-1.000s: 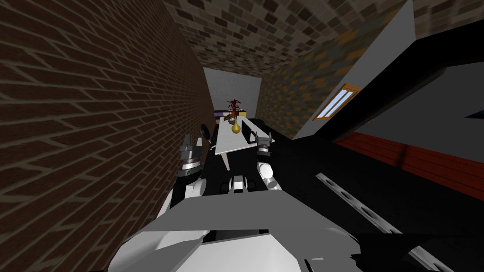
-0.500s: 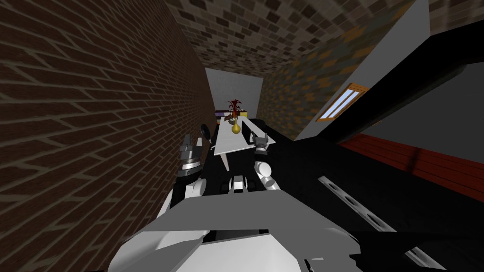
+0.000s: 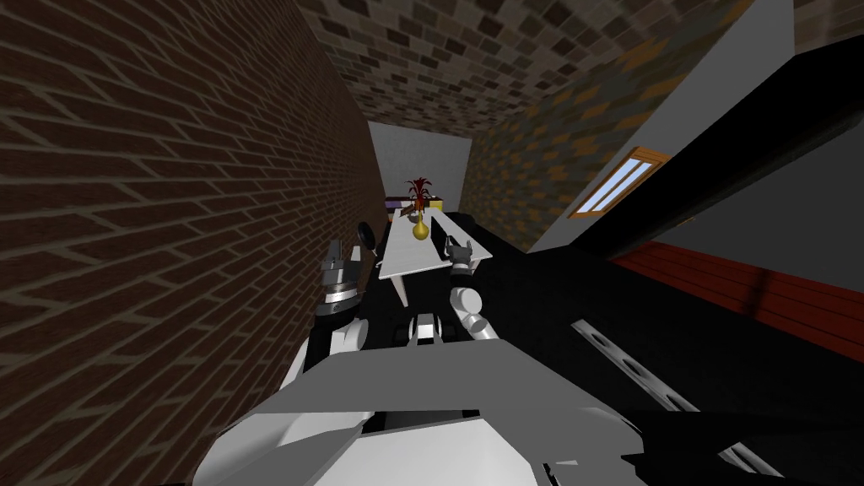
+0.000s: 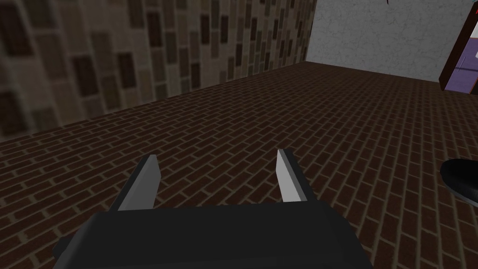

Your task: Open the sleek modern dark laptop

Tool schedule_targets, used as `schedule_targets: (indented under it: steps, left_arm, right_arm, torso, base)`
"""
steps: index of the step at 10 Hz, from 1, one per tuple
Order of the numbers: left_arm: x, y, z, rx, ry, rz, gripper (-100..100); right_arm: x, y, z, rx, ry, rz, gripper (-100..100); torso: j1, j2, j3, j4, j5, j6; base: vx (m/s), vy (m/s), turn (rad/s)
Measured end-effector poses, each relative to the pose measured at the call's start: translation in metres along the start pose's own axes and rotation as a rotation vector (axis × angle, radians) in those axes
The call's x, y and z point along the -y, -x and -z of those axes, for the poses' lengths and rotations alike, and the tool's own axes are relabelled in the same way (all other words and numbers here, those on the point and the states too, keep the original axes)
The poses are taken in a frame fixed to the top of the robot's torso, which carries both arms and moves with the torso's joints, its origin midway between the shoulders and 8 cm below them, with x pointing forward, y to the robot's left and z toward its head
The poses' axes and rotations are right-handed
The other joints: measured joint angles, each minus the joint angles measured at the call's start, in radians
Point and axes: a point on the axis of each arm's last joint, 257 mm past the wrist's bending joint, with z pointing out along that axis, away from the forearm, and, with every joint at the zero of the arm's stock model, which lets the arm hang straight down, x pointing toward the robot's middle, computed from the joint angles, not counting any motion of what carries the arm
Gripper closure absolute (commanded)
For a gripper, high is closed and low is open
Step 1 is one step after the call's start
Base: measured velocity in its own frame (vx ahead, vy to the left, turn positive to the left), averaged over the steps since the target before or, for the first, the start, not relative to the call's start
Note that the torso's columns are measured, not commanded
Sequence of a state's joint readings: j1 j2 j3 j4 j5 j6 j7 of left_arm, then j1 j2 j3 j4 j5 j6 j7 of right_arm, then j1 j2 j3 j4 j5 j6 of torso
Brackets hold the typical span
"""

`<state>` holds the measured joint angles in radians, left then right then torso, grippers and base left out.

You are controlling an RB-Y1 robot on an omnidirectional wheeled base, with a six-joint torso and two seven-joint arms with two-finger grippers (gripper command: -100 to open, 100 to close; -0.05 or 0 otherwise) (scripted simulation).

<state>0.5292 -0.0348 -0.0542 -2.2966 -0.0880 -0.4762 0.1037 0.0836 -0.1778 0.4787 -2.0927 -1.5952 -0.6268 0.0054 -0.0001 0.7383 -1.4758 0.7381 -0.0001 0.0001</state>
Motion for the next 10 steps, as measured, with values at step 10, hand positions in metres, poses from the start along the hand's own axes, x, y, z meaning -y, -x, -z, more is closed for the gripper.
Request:
schedule_targets:
  steps: [10]
  left_arm:
    - [0.0,0.0,0.0,0.0,0.0,0.0,0]
  right_arm:
    - [0.04,0.043,0.002,0.168,-0.06,-0.239,-100]
  torso:
    - [-0.001,-0.001,0.0,0.0,0.0,0.0]
  base:
    - [0.037,-0.051,0.023]
